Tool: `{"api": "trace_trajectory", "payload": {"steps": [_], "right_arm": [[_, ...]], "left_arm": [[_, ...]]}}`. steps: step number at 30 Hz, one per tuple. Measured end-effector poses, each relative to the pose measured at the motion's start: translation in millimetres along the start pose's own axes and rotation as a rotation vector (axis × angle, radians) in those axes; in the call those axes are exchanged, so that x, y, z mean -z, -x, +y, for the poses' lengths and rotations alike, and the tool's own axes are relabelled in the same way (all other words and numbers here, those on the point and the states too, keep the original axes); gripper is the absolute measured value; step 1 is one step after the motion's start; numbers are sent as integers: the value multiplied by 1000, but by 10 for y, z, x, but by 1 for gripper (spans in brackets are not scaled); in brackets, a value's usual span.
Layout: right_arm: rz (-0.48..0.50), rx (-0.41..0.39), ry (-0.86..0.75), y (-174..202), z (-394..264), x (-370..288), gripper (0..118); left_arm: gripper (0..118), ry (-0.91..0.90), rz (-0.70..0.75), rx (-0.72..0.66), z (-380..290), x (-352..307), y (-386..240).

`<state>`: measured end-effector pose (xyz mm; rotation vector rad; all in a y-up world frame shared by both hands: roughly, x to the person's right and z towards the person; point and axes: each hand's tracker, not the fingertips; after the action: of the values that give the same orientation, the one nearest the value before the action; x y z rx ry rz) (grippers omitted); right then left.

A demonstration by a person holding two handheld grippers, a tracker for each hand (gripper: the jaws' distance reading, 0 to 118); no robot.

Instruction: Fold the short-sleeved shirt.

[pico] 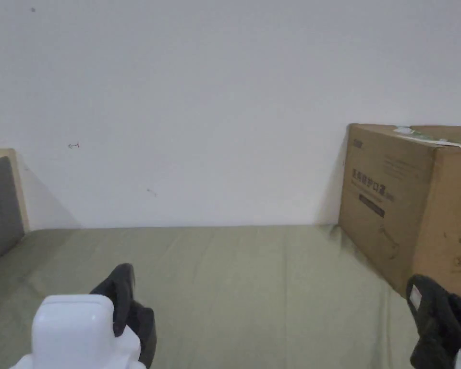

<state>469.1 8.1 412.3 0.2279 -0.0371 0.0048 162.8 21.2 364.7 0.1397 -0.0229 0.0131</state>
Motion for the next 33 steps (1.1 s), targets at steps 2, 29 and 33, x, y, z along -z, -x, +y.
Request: {"api": "trace_trajectory", "payload": {"steps": [2, 29, 33], "right_arm": [[-50, -52, 42, 8, -177, -28, 0], [-68, -101, 106, 26, -234, -197, 118], [-65, -107, 90, 47, -234, -233, 118]], "left_arm": [[0, 6, 25, 40, -178, -134, 0], [118, 69, 24, 75, -352, -295, 34], [118, 75, 33, 40, -382, -287, 71]]}}
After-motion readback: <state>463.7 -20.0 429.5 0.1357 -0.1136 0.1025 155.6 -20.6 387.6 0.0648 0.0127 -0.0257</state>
